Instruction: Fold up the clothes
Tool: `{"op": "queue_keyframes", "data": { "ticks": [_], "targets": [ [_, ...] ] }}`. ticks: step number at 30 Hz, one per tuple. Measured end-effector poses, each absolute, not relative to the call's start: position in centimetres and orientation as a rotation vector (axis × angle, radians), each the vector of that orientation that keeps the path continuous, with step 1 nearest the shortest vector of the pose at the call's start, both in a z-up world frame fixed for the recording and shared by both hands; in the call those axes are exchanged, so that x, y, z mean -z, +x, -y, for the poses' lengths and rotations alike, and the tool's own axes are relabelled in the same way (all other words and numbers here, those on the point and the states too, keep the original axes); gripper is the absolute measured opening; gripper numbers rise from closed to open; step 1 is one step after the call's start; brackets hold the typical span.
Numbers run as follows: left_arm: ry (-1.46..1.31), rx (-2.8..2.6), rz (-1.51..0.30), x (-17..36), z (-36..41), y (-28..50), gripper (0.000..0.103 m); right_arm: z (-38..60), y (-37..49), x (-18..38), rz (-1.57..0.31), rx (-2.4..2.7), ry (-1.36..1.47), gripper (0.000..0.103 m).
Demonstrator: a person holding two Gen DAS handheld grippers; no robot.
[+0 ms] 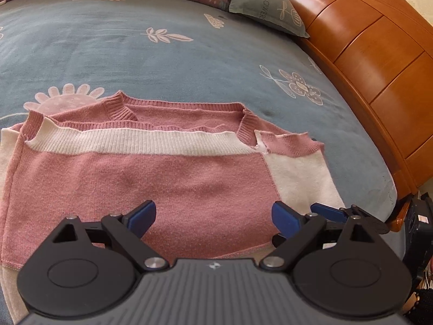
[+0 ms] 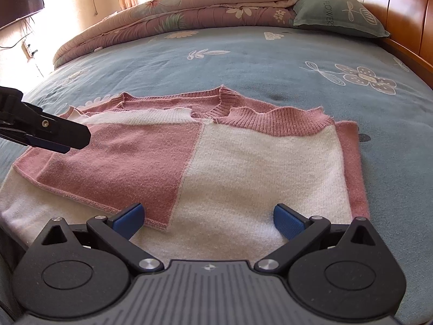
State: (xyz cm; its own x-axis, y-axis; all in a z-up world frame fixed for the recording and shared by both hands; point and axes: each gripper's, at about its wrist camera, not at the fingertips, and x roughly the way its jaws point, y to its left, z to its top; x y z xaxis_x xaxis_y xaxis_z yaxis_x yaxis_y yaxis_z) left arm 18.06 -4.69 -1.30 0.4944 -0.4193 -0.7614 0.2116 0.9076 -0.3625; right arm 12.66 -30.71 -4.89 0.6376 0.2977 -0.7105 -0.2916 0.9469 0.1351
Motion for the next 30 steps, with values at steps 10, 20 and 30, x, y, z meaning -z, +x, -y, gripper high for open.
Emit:
{"op": "queue_keyframes", "data": {
  "ticks": [10,20,30],
  "targets": [
    [-0.244,0.358,-1.004,1.9,3.6,17.7,0.092,30.6,12.7,4.9,-0.809,-0.327,0.017,0.103],
    [-0.259,0.238,-0.967,0.3,-2.1,17.2,0.092,29.9,13.1,2.6,-0.805,-0.396,0.208,0.103],
    [-0.311,0.151,-0.918,-0.2,-8.9,16.8,0.092,27.5,14.9,4.0,-0.873,-0.546,0.413,0.103]
  ]
}}
